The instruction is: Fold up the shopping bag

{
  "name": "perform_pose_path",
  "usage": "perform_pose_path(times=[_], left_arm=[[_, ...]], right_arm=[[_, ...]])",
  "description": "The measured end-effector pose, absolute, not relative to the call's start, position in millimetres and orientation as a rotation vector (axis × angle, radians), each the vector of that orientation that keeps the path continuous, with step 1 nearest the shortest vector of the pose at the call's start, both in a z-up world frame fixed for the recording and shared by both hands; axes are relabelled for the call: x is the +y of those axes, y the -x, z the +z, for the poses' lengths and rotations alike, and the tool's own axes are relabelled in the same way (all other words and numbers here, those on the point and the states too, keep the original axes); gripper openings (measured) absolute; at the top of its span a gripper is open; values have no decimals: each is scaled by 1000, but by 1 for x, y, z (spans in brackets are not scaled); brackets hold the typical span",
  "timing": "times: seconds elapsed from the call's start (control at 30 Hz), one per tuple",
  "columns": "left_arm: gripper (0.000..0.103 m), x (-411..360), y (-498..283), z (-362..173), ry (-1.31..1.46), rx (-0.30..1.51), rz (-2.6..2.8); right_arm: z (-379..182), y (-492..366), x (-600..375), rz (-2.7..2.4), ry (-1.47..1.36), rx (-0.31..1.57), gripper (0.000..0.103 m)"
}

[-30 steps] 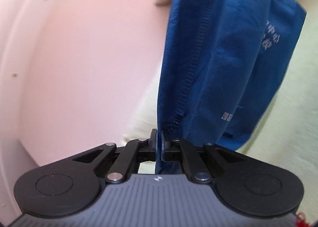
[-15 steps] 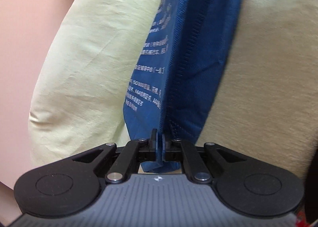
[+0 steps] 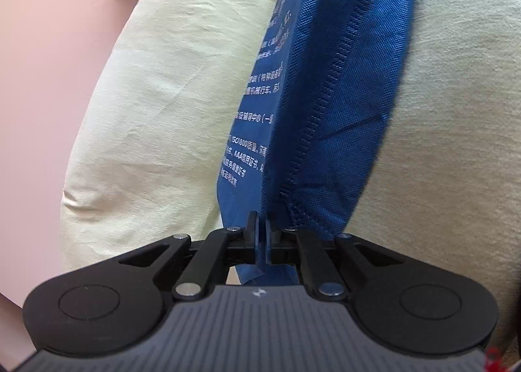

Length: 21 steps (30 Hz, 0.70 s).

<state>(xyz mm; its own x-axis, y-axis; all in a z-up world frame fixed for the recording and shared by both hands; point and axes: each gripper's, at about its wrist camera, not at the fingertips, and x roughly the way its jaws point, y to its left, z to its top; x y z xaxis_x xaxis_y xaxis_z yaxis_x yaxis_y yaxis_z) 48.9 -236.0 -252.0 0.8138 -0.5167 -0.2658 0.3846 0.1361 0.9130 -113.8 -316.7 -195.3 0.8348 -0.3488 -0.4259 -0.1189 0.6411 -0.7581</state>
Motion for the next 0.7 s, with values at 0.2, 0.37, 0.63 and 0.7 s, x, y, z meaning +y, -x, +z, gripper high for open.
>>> perform_pose_path(times=[0.2, 0.37, 0.63, 0.7], left_arm=[[3, -229, -40, -262, -1297, -166, -650], [2, -221, -32, -283, -1379, -185, -671], [2, -217, -28, -286, -1398, -193, -676], [2, -217, -29, -286, -1396, -193, -676]], right_arm=[[-214, 116, -308, -208, 1069, 647, 2], [-247, 134, -294, -197, 1171, 686, 6], [-237, 144, -298, -243, 1048, 665, 60], [-229, 143, -307, -229, 987, 675, 68]])
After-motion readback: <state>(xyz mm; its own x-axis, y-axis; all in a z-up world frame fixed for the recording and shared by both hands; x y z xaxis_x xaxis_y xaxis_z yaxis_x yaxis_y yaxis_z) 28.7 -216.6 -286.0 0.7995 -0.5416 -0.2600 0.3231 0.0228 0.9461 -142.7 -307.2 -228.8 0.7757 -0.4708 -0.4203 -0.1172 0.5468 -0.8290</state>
